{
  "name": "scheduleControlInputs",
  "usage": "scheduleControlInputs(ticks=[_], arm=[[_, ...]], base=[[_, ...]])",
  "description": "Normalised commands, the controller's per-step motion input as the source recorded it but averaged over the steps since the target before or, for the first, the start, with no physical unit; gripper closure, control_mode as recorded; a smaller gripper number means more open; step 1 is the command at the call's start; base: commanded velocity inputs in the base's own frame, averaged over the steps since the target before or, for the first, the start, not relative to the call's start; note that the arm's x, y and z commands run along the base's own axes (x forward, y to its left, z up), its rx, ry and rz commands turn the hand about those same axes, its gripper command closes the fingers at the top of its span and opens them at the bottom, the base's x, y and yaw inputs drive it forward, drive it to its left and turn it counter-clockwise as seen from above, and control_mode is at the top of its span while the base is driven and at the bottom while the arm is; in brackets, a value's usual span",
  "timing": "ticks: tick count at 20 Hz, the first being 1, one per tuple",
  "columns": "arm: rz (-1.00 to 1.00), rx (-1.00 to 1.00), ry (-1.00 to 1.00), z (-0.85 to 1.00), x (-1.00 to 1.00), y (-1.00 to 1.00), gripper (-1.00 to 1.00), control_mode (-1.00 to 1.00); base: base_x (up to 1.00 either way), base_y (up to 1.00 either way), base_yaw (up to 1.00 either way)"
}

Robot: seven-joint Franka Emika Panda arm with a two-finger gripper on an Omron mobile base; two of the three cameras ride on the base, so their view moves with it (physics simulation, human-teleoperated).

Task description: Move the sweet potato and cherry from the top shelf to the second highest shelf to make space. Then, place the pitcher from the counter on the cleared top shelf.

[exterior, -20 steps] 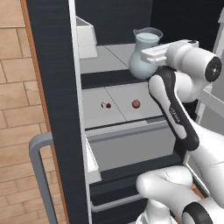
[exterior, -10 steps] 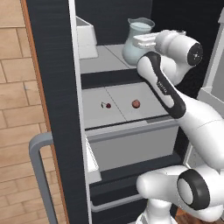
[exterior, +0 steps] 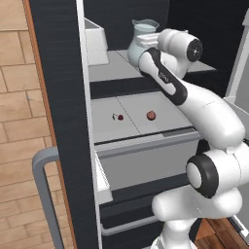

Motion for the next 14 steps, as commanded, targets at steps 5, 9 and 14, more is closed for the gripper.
scheduleControlInputs(ticks=[5, 9, 14], arm=[[0.00, -0.03, 0.01, -0.04, 0.78, 0.20, 1.00, -1.00], [0.00, -0.03, 0.00, -0.05, 0.76, 0.21, 1.00, -1.00], [0.00, -0.04, 0.00, -0.07, 0.65, 0.19, 1.00, -1.00]], base=[[0.00, 0.00, 0.00], [0.00, 0.00, 0.00], [0.00, 0.00, 0.00]])
